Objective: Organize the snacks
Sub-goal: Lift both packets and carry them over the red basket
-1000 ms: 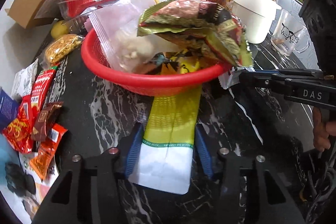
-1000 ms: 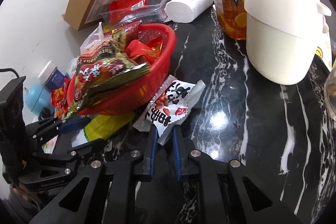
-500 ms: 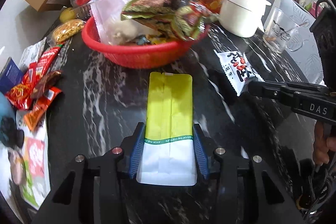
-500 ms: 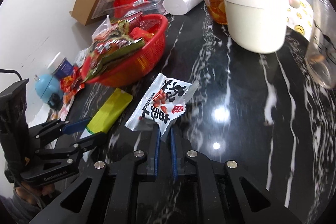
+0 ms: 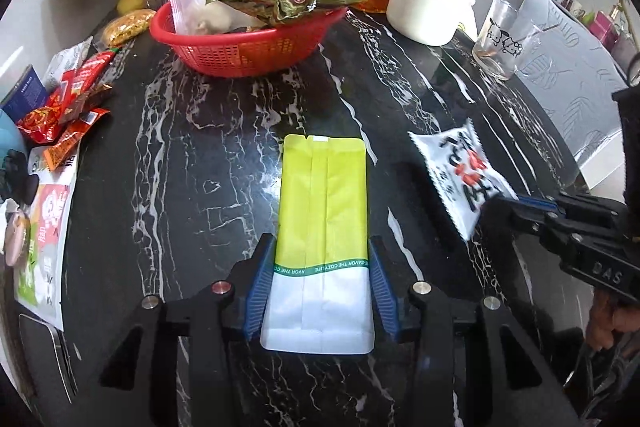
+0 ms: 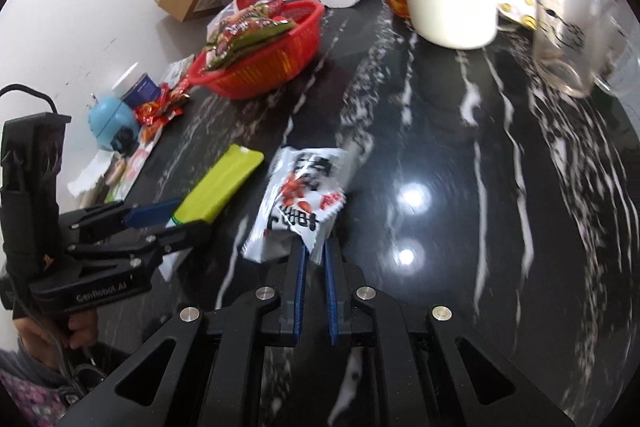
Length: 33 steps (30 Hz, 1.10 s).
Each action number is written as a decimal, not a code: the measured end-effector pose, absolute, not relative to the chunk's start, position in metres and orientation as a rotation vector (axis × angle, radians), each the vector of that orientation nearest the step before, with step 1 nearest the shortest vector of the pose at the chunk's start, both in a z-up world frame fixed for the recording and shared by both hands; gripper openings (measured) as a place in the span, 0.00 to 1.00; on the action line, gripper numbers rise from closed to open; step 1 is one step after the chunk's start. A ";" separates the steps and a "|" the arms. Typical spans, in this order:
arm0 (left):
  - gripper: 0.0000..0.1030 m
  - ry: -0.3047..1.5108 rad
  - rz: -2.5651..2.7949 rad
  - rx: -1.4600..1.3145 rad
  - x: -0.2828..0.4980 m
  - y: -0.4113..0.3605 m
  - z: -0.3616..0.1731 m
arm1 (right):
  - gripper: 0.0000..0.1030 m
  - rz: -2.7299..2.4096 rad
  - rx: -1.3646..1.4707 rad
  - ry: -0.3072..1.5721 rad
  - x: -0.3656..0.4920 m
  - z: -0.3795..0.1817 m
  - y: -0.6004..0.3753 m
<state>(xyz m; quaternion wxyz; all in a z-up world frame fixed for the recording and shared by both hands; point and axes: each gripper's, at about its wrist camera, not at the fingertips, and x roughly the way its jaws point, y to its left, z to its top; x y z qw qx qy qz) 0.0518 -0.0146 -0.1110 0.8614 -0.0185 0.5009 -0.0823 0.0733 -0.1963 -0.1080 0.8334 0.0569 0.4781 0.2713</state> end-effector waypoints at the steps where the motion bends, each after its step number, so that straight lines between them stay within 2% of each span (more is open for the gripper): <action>1: 0.47 1.048 -0.165 -0.030 0.052 -0.016 -0.111 | 0.09 0.576 0.121 1.016 0.072 -0.109 -0.199; 4: 0.47 1.043 -0.147 0.022 0.054 -0.024 -0.113 | 0.13 0.552 0.111 1.006 0.070 -0.107 -0.201; 6: 0.49 1.038 -0.140 0.050 0.056 -0.027 -0.113 | 0.31 0.548 0.107 0.999 0.070 -0.105 -0.201; 7: 0.51 1.038 -0.143 0.048 0.057 -0.027 -0.113 | 0.52 0.539 0.103 0.990 0.071 -0.103 -0.200; 8: 0.52 1.039 -0.146 0.044 0.058 -0.026 -0.114 | 0.66 0.530 0.097 0.975 0.070 -0.102 -0.200; 9: 0.53 1.039 -0.148 0.043 0.059 -0.026 -0.114 | 0.68 0.527 0.087 0.960 0.070 -0.100 -0.198; 22: 0.53 1.022 -0.144 0.026 0.065 -0.019 -0.114 | 0.67 0.620 -0.091 0.986 0.095 -0.109 -0.155; 24: 0.52 1.024 -0.137 0.035 0.066 -0.020 -0.114 | 0.64 0.618 -0.099 0.993 0.095 -0.111 -0.153; 25: 0.47 1.021 -0.134 0.040 0.067 -0.020 -0.114 | 0.61 0.617 -0.100 0.992 0.095 -0.111 -0.152; 28: 0.45 1.010 -0.140 0.036 0.067 -0.020 -0.114 | 0.56 0.611 -0.108 0.988 0.094 -0.111 -0.151; 30: 0.44 1.007 -0.140 0.032 0.067 -0.020 -0.113 | 0.47 0.598 -0.121 0.979 0.093 -0.111 -0.152; 31: 0.42 1.007 -0.140 0.030 0.066 -0.019 -0.113 | 0.37 0.590 -0.128 0.977 0.093 -0.111 -0.153; 33: 0.42 1.009 -0.138 0.025 0.067 -0.019 -0.112 | 0.33 0.583 -0.126 0.977 0.093 -0.111 -0.155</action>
